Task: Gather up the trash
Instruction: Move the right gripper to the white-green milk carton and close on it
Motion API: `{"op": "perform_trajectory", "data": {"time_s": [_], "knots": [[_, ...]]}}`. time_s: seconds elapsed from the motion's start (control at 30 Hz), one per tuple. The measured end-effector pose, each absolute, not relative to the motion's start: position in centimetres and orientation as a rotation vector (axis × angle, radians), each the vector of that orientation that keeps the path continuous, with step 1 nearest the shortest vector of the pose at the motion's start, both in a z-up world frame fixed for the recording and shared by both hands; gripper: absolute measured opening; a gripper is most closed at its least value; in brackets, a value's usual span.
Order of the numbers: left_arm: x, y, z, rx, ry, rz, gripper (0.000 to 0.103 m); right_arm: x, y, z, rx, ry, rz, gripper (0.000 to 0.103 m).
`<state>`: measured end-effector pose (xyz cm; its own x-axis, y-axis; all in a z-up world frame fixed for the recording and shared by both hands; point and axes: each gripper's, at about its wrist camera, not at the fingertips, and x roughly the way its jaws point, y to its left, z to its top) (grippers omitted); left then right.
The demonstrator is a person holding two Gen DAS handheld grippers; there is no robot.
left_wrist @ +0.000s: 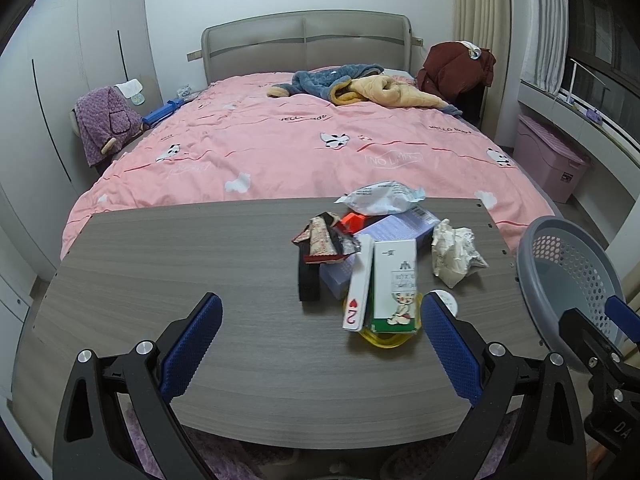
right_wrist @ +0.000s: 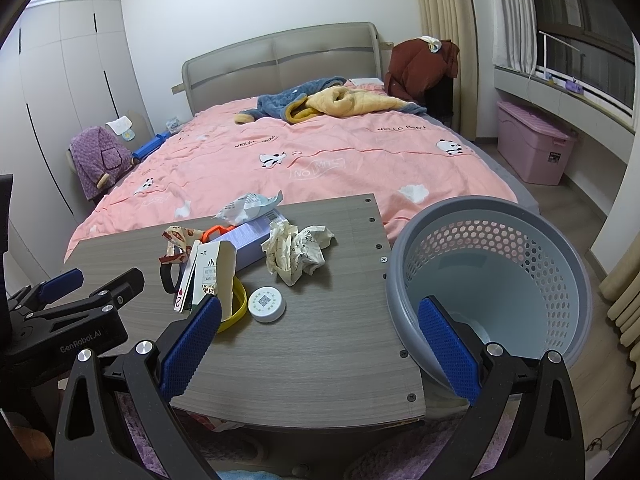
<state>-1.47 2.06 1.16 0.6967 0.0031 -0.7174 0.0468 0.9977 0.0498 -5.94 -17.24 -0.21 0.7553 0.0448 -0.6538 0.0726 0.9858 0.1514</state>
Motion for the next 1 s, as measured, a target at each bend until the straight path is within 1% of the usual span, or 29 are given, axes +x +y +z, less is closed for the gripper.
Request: {"op": "perform_trajectory", "data": {"time_s": [0.33, 0.73, 0.9, 1.0], "knots": [[0.5, 6.2, -0.9, 0.033, 0.823, 0.068, 0.095, -4.2, -15.2, -2.0, 0.158, 0.76, 0.07, 0.097], [2.0, 9.4, -2.7, 0.033, 0.834, 0.104, 0.095, 1.2, -10.8, -4.9, 0.169, 0.844, 0.211, 0.097], [2.4, 10.1, -3.4, 0.02, 0.836, 0.108, 0.095, 3.0, -9.4, -5.5, 0.135, 0.866, 0.218, 0.096], [2.8, 10.5, -4.0, 0.014, 0.858, 0.106, 0.095, 3.6, -8.7, -6.0, 0.113, 0.873, 0.212, 0.093]]}}
